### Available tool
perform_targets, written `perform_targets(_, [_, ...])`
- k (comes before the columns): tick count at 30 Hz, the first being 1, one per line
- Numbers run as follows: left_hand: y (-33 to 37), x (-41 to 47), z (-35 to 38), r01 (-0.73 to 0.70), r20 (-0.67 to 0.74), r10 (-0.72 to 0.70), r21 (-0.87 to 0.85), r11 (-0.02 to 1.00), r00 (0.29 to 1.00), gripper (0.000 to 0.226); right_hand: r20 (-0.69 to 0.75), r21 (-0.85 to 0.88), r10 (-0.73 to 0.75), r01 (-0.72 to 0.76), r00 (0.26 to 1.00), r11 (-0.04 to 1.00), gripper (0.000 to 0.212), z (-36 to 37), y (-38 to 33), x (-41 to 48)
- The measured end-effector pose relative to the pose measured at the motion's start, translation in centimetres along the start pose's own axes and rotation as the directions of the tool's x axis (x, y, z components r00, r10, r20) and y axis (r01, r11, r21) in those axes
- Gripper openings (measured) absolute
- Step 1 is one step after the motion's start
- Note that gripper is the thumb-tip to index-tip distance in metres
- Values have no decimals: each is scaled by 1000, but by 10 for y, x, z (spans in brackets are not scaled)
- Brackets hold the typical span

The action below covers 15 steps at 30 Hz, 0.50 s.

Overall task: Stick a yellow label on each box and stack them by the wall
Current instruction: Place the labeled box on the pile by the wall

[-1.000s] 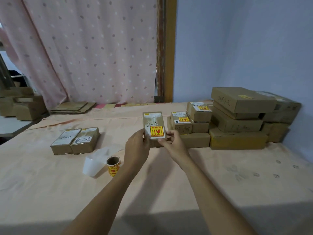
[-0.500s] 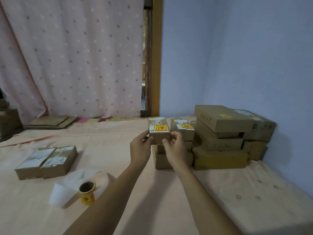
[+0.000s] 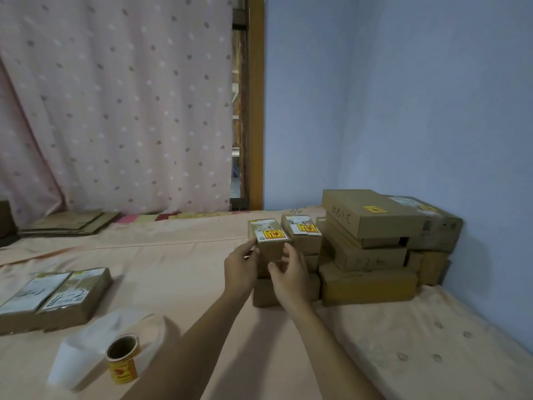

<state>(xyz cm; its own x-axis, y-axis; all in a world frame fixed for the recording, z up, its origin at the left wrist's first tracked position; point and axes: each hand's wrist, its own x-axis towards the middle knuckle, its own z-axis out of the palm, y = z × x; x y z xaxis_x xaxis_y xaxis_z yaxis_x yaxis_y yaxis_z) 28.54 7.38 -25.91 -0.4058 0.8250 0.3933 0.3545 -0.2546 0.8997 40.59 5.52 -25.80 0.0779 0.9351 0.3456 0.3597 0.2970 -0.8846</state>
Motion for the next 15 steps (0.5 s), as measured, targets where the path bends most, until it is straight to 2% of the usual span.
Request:
perform_targets(6, [-1,11,9,-23,34,21,45,999,999,39,115,-14,-15,16,993,1000,56,3,5,-1])
perform_targets(15, [-3,10,2,-26,40,25,16,1000,999,36,120,-10,28,-27,992,1000,43,6,19,-2])
